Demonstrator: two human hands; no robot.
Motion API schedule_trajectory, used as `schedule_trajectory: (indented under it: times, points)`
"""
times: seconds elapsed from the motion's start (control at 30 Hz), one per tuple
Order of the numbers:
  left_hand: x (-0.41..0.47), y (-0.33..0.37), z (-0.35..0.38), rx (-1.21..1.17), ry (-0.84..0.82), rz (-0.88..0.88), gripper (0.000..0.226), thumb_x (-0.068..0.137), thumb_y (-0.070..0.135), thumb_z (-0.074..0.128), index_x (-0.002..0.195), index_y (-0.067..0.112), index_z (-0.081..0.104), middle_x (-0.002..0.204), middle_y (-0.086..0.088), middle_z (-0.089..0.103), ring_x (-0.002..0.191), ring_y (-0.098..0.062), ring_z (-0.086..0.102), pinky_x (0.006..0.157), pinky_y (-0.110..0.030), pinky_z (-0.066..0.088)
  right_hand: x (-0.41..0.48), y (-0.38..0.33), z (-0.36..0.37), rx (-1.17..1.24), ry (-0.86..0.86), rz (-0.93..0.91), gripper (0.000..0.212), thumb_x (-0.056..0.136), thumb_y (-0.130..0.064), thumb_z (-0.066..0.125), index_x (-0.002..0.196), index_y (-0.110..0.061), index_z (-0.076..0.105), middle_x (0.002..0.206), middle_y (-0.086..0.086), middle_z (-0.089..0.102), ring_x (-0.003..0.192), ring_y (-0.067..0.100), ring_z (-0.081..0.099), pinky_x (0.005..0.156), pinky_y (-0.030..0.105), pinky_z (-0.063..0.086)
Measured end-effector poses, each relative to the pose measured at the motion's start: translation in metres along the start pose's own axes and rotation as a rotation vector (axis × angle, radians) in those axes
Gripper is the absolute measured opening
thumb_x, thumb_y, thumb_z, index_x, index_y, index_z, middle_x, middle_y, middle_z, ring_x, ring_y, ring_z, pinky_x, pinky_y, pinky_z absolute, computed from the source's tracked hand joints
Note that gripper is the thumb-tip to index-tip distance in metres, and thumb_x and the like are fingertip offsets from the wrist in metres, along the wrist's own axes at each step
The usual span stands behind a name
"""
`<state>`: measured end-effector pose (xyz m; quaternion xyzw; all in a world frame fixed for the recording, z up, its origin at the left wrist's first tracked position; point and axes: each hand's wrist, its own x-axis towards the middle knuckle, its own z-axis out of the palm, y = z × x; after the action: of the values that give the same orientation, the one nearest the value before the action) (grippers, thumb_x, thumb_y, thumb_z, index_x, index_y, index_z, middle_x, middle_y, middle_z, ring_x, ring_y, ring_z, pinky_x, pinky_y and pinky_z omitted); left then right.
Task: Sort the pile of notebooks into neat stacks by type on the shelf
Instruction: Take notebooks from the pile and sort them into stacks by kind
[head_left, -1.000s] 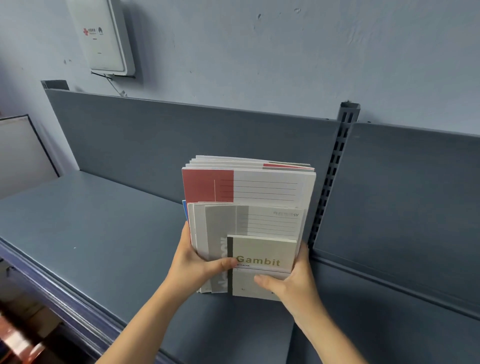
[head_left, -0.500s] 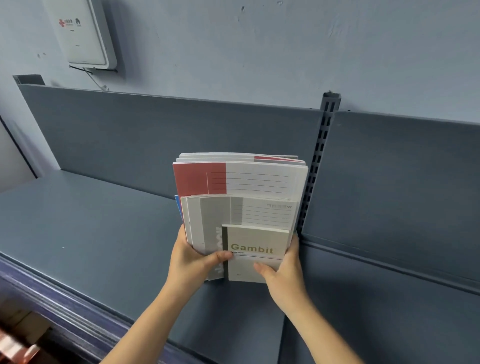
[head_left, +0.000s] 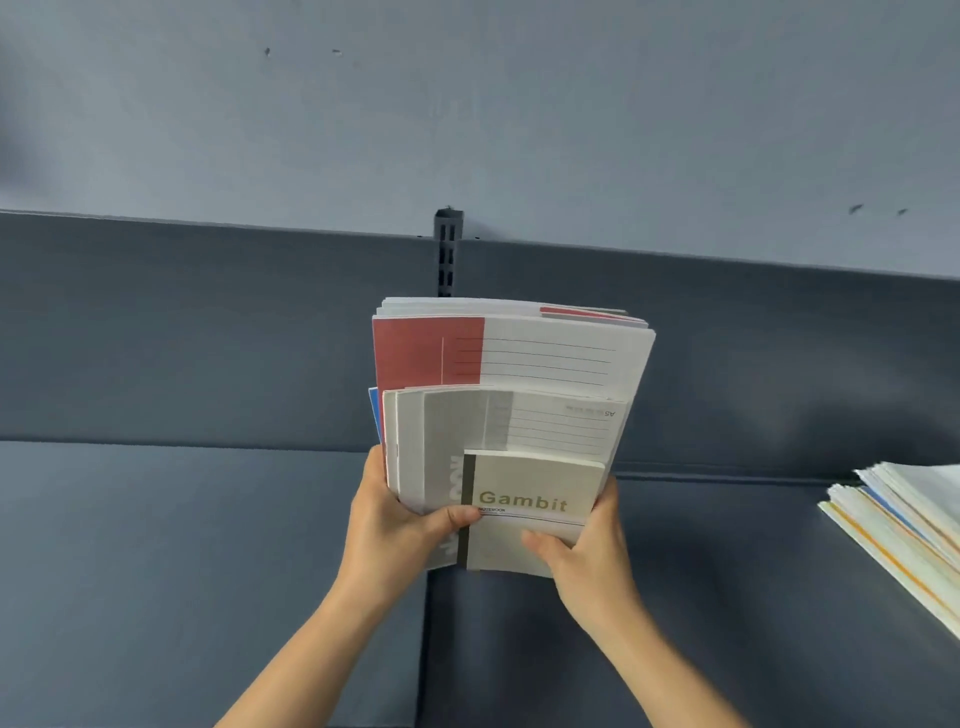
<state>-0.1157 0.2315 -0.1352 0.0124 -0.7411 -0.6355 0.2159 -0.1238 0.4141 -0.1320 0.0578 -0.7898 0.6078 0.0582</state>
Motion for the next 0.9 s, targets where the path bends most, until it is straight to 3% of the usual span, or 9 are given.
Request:
schedule_trajectory:
  times: [0.13, 0.27, 0.4, 0.47, 0.63, 0.73, 0.83, 0.9]
  points:
    - [-0.008, -0.002, 0.052, -0.01, -0.088, -0.004, 0.075, 0.056, 0.005, 0.092, 0.116, 0.021, 0.05, 0.108, 0.002, 0.067, 0.1, -0.009, 0.066, 0.076, -0.024, 0.058, -0.005, 0.024, -0.048, -0.042, 0.082, 0.014, 0.072, 0.075, 0.007, 0.07, 0.112, -0.038, 0.03, 0.109, -0.012, 0.054, 0.098, -0.003, 0.053, 0.069, 0.007, 0.044]
    - [-0.017, -0.005, 0.107, -0.019, -0.123, -0.045, 0.074, 0.053, 0.012, 0.093, 0.113, 0.024, 0.051, 0.106, 0.004, 0.069, 0.099, -0.011, 0.068, 0.079, -0.035, 0.059, -0.005, 0.046, -0.098, -0.042, 0.106, 0.049, 0.069, 0.077, 0.007, 0.069, 0.114, -0.035, 0.029, 0.107, -0.014, 0.053, 0.096, -0.007, 0.051, 0.065, 0.007, 0.045]
    - [-0.031, 0.003, 0.166, -0.025, -0.107, -0.04, 0.069, 0.059, -0.003, 0.088, 0.106, 0.03, 0.049, 0.1, 0.011, 0.067, 0.09, 0.005, 0.066, 0.069, -0.012, 0.053, 0.005, 0.066, -0.148, -0.051, 0.098, 0.065, 0.07, 0.076, 0.008, 0.069, 0.12, -0.029, 0.031, 0.109, -0.009, 0.055, 0.096, -0.003, 0.053, 0.066, 0.006, 0.046]
    - [-0.037, 0.006, 0.191, -0.02, -0.102, -0.045, 0.068, 0.062, -0.005, 0.086, 0.104, 0.031, 0.047, 0.101, 0.01, 0.064, 0.087, 0.011, 0.064, 0.064, -0.007, 0.05, 0.011, 0.079, -0.17, -0.063, 0.094, 0.068, 0.068, 0.075, 0.007, 0.07, 0.122, -0.024, 0.032, 0.11, -0.005, 0.055, 0.096, 0.003, 0.054, 0.067, 0.007, 0.046]
    - [-0.044, -0.002, 0.236, -0.007, -0.071, -0.077, 0.071, 0.063, 0.0, 0.087, 0.109, 0.035, 0.046, 0.108, 0.005, 0.066, 0.095, -0.006, 0.067, 0.063, -0.013, 0.054, 0.029, 0.104, -0.212, -0.062, 0.02, 0.049, 0.068, 0.075, 0.008, 0.07, 0.119, -0.027, 0.031, 0.104, -0.013, 0.053, 0.094, -0.001, 0.054, 0.066, 0.003, 0.045]
    - [-0.048, -0.006, 0.249, 0.023, -0.047, -0.091, 0.073, 0.062, 0.002, 0.088, 0.11, 0.036, 0.046, 0.107, 0.007, 0.067, 0.093, 0.0, 0.067, 0.067, -0.012, 0.054, 0.034, 0.117, -0.223, -0.053, -0.014, 0.055, 0.07, 0.073, 0.004, 0.073, 0.116, -0.03, 0.03, 0.104, -0.014, 0.054, 0.098, 0.005, 0.056, 0.064, 0.005, 0.046]
    - [-0.049, -0.01, 0.252, 0.028, -0.049, -0.118, 0.08, 0.058, 0.001, 0.09, 0.119, 0.027, 0.046, 0.112, 0.001, 0.068, 0.097, -0.006, 0.069, 0.076, -0.024, 0.059, 0.036, 0.121, -0.226, 0.009, -0.049, 0.057, 0.076, 0.066, 0.002, 0.08, 0.113, -0.034, 0.032, 0.107, -0.011, 0.056, 0.096, -0.001, 0.058, 0.062, 0.007, 0.048]
    - [-0.05, -0.01, 0.251, 0.019, -0.056, -0.122, 0.086, 0.056, -0.003, 0.09, 0.125, 0.018, 0.043, 0.114, -0.001, 0.067, 0.1, -0.01, 0.069, 0.077, -0.027, 0.059, 0.036, 0.121, -0.224, 0.104, -0.073, 0.049, 0.09, 0.06, 0.005, 0.082, 0.122, -0.034, 0.031, 0.112, -0.012, 0.055, 0.096, -0.008, 0.058, 0.065, 0.008, 0.05]
